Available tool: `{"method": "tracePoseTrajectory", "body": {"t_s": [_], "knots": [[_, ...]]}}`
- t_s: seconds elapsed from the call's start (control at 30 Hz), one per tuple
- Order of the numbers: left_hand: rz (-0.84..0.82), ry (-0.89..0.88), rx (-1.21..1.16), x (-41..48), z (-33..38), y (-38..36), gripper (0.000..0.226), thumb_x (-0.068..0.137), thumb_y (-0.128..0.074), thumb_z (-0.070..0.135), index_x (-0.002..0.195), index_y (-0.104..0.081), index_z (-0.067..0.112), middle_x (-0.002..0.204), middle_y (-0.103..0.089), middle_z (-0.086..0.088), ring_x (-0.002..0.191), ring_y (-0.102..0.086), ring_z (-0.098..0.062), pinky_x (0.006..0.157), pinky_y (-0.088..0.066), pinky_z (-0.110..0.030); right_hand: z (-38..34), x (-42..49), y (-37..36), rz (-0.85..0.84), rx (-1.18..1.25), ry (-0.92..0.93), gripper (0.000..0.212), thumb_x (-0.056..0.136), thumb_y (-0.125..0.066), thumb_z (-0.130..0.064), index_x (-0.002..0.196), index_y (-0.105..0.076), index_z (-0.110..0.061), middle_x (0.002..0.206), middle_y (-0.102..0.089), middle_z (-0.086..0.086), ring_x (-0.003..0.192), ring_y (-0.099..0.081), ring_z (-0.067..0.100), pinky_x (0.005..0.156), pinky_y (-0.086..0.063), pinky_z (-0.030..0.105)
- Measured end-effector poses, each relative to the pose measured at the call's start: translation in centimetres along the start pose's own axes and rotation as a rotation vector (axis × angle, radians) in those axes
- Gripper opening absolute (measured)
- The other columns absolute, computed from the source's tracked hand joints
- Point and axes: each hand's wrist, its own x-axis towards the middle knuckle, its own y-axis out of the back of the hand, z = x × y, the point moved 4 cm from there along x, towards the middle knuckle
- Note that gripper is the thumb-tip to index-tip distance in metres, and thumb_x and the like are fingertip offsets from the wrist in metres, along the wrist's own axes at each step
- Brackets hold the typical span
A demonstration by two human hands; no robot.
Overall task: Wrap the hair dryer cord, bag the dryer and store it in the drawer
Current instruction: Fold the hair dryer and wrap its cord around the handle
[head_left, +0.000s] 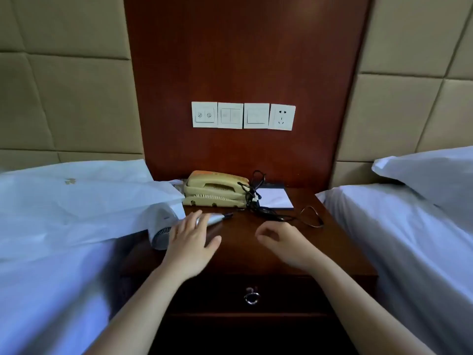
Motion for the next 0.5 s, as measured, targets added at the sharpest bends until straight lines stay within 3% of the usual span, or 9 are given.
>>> {"method": "tracePoseTrajectory", "body": {"t_s": [0.07,0.13,0.27,0.33,0.43,0.5], "knots": [[0.026,0.035,0.076,0.8,-1.1,-0.8,0.065,0.097,-0.033,0.047,0.151,-0.01,0.021,0.16,-0.004,-0.001,0.147,-0.001,-0.019,0.117,-0.003,-0.042,0.4,1.9,-1.1,-0.003,-0.024,-0.004,0.018,0.092,-0.055,-0.022,0.108,-0.062,-0.021,0.096,-0.06,-0.007,0.09,-0.055,0.007,0.068,-0.039,0.011],[0.042,0.072,0.129,1.2,-2.3,-1.4,0.066,0.096,-0.032,0.049,0.151,-0.008,0.021,0.161,-0.003,-0.001,0.148,0.002,-0.019,0.117,0.001,-0.043,0.9,4.1,-2.7,-0.019,-0.083,0.009,0.032,0.092,-0.055,-0.023,0.123,-0.054,-0.018,0.117,-0.058,0.0,0.111,-0.054,0.015,0.084,-0.04,0.019],[0.159,0.032,0.218,1.0,-3.4,-2.5,0.065,0.095,-0.032,0.05,0.15,-0.018,0.019,0.16,-0.013,-0.006,0.148,-0.003,-0.022,0.117,0.002,-0.044,1.0,8.8,-6.1,-0.028,-0.248,0.07,0.058,0.09,-0.056,-0.029,0.142,-0.034,-0.018,0.149,-0.036,0.003,0.138,-0.032,0.023,0.111,-0.03,0.039],[0.169,0.012,0.204,0.8,-3.7,-2.8,0.064,0.094,-0.03,0.051,0.149,-0.021,0.019,0.16,-0.014,-0.006,0.148,-0.003,-0.021,0.117,0.004,-0.044,0.6,10.8,-7.3,-0.04,-0.346,0.095,0.064,0.09,-0.055,-0.032,0.146,-0.026,-0.021,0.154,-0.028,0.002,0.142,-0.024,0.021,0.113,-0.024,0.04],[0.179,-0.007,0.231,1.1,-4.2,-3.0,0.064,0.095,-0.027,0.051,0.15,-0.019,0.02,0.16,-0.011,-0.003,0.148,0.0,-0.018,0.117,0.007,-0.041,0.3,12.9,-8.9,-0.106,-0.475,0.119,0.065,0.091,-0.053,-0.038,0.147,-0.025,-0.021,0.151,-0.033,0.004,0.14,-0.029,0.023,0.113,-0.023,0.039],[0.205,-0.014,0.267,1.1,-4.5,-3.0,0.061,0.093,-0.033,0.05,0.145,-0.034,0.017,0.156,-0.027,-0.007,0.146,-0.016,-0.021,0.117,-0.003,-0.043,0.3,13.8,-9.4,-0.119,-0.551,0.122,0.062,0.09,-0.052,-0.042,0.144,-0.028,-0.021,0.146,-0.036,0.006,0.135,-0.033,0.027,0.11,-0.026,0.041]]}}
